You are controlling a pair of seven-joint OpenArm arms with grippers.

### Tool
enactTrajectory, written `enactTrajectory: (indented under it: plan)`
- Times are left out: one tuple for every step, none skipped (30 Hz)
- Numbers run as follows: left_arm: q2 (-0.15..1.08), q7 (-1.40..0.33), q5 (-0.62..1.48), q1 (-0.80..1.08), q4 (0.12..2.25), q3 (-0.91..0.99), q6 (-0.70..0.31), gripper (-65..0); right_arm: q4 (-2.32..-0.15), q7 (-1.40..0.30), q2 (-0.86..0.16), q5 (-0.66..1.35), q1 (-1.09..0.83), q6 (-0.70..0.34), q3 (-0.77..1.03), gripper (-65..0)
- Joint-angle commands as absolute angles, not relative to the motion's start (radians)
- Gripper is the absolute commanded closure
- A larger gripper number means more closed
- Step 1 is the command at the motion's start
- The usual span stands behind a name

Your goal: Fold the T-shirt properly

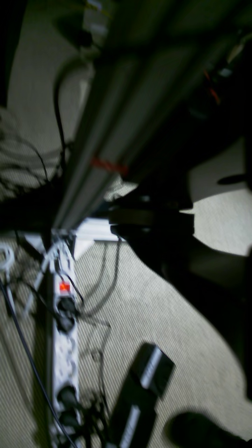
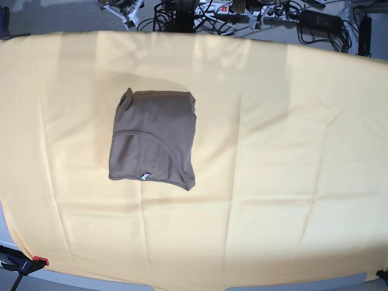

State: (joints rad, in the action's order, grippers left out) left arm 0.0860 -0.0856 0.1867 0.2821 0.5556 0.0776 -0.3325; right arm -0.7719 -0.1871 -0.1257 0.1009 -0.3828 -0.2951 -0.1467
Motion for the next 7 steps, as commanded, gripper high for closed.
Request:
enactTrajectory:
  plan:
    - [0.082,-0.075,0.192,0.285,0.563,0.067,-0.338,0.0,-0.776,-0.179,-0.121,0.094,-0.388,-0.289,-0.144,0.0]
    - [0.08,-0.074,0.193,0.285,0.563,0.056,-0.338,0.0,-0.776,-0.179,-0.114,0.084,-0.388,-0.284,-0.144,0.0]
    - [0.08,-0.075,0.198,0.285,0.563,0.042,-0.339,0.0,-0.776,-0.179,-0.108,0.072,-0.387,-0.284,-0.144,0.0]
    - [0.081,-0.075,0.202,0.285,0.563,0.03,-0.339,0.0,-0.776,-0.179,-0.103,0.072,-0.387,-0.284,-0.144,0.0]
    - [0.081,-0.075,0.204,0.286,0.563,0.02,-0.338,0.0,-0.776,-0.179,-0.099,0.073,-0.388,-0.287,-0.144,0.0]
    - [0.081,-0.075,0.204,0.288,0.563,0.014,-0.338,0.0,-0.776,-0.179,-0.097,0.073,-0.388,-0.292,-0.144,0.0]
    - [0.08,-0.075,0.204,0.289,0.563,0.012,-0.339,0.0,-0.776,-0.179,-0.096,0.073,-0.388,-0.292,-0.144,0.0]
